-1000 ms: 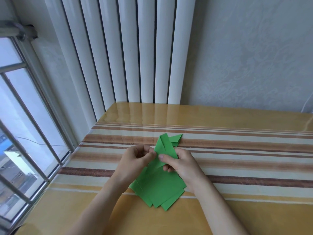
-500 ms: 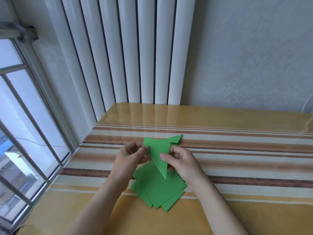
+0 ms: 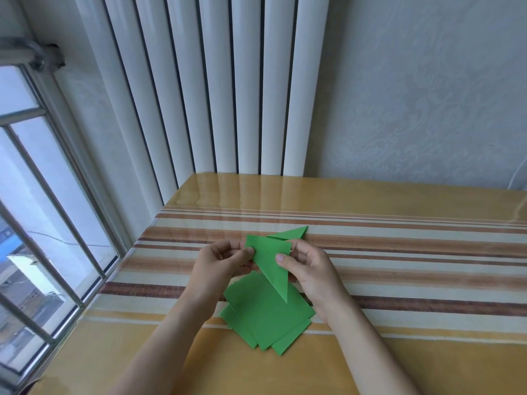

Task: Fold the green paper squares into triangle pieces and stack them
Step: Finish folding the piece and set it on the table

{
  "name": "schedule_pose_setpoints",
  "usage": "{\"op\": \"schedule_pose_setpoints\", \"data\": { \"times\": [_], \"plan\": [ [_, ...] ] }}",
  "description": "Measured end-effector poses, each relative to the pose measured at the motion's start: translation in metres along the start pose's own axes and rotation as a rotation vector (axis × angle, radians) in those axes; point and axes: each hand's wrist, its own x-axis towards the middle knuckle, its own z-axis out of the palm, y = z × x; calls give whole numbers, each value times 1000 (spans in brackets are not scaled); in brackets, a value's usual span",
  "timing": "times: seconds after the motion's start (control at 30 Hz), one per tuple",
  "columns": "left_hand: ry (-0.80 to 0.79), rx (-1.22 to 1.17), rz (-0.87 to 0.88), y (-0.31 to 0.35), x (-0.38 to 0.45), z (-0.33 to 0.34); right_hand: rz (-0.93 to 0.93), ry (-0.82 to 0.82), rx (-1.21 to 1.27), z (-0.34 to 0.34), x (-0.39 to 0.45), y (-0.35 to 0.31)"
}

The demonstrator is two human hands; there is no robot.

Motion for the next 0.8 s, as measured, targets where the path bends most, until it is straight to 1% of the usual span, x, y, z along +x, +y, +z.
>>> {"op": "schedule_pose_setpoints", "data": {
  "times": [0.2,0.43,0.57,0.67,0.8],
  "plan": [
    [-2,-75,12,1,-1,0,-8,-20,41,0,0,-2],
    [-14,58,83,4,-2,-1,0,-31,66,-1,0,-2],
    [-12,70,63,3,0,-3,-2,-49,15,0,-1,-2],
    [-48,-35,0,6,-1,-3,-18,-32,6,1,-1,-3],
    [-68,-225,-83,11,-3,-1,-55,-76,12,2,-3,-6]
  ]
}}
